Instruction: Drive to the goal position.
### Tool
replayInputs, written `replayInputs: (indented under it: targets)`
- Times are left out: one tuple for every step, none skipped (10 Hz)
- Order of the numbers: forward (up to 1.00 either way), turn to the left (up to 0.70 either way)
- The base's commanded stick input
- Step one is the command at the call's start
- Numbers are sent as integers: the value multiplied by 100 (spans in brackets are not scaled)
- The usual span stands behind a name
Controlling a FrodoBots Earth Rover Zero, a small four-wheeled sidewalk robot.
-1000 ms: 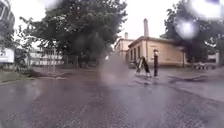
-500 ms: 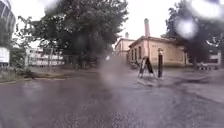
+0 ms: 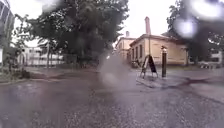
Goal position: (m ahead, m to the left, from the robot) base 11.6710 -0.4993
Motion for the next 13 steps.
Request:
replayInputs:
  targets:
    - [70,0]
    - [70,0]
    - [70,0]
    - [70,0]
    - [70,0]
    - [70,0]
    - [70,0]
    - [70,0]
    - [70,0]
    - [70,0]
    - [70,0]
    - [70,0]
    - [70,-1]
